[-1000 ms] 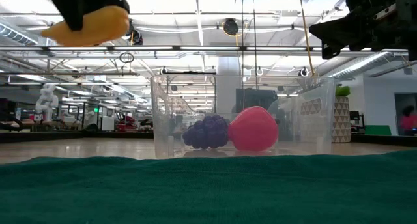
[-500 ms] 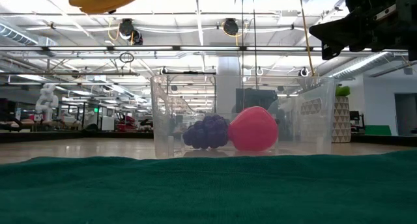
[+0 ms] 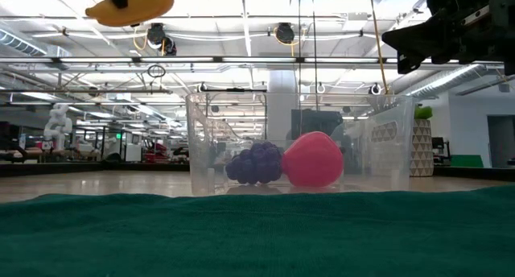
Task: Pick and placing Produce into tupperware
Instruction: Put the banana into the transparent bin
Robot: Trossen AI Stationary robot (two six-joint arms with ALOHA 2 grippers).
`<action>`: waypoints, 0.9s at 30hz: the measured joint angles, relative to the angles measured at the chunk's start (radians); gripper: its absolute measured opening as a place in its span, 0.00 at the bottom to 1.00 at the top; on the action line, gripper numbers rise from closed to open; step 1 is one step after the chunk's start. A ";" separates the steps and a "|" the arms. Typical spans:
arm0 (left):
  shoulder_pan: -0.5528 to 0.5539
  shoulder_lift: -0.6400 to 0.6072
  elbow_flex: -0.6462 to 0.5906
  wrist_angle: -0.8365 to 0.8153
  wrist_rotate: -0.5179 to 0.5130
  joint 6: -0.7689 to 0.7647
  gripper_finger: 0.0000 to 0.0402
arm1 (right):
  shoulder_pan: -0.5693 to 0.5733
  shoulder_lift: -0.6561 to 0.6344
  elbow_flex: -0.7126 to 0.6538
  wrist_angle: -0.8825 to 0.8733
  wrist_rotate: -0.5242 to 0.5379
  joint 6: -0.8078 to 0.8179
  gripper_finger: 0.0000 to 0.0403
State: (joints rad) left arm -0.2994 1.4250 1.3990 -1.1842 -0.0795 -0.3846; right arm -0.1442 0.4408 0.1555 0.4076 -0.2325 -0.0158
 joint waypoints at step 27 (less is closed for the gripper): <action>0.002 -0.122 0.114 0.034 -0.140 0.151 0.41 | 0.000 0.010 0.000 -0.001 0.000 0.000 0.00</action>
State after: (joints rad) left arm -0.2970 1.3033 1.5127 -1.1506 -0.2190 -0.2338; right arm -0.1442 0.4510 0.1555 0.4063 -0.2325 -0.0154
